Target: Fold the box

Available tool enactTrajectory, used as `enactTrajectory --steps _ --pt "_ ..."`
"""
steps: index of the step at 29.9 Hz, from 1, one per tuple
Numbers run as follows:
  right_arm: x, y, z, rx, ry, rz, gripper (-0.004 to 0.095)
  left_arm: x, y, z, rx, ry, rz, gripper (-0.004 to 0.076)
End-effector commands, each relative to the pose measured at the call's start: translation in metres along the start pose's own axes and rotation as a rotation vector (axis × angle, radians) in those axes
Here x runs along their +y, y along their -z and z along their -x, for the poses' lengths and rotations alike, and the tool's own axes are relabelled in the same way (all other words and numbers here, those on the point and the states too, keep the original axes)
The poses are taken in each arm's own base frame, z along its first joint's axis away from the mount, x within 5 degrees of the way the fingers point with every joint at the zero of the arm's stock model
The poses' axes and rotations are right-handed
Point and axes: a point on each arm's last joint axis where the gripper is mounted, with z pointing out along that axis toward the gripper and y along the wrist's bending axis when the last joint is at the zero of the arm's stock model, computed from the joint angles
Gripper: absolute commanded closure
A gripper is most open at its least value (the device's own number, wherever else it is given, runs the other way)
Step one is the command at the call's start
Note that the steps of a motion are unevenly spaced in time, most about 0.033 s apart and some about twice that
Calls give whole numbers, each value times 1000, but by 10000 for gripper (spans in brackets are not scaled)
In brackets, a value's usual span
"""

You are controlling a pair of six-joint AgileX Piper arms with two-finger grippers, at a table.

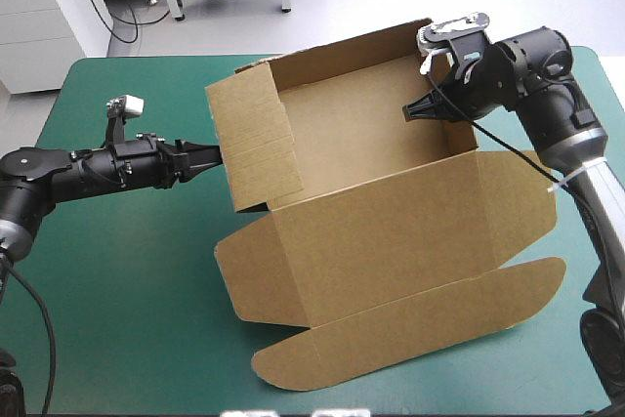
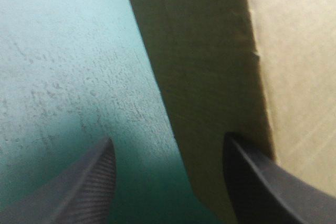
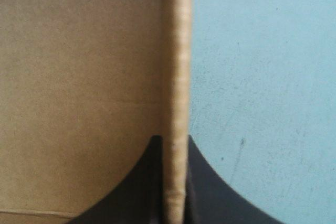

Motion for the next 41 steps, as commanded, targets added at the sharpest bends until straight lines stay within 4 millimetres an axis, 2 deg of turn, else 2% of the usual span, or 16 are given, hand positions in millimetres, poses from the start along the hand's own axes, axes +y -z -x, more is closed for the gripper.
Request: enactTrajectory --steps 1,5,13,18,23,29,37,41 --pt "-2 23 9 -134 -7 3 930 -30 11 10 -70 -34 -113 298" --pt "-2 23 10 -144 -6 4 930 -40 15 12 -102 -30 -170 298" --pt "0 23 11 -153 -20 21 929 -44 16 17 -148 0 -220 298" --pt "3 23 12 -161 -55 53 927 -54 3 16 -138 -3 -231 299" --pt "12 24 12 -163 -47 33 925 -69 -15 19 -115 -30 -138 298" --pt "39 29 14 -189 -14 -10 924 -80 -10 36 -130 -28 -34 303" --pt "69 35 15 -241 -16 63 924 -70 0 42 -61 -13 240 310" --pt "79 37 16 -257 -16 90 924 -68 -3 37 -12 -37 334 379"
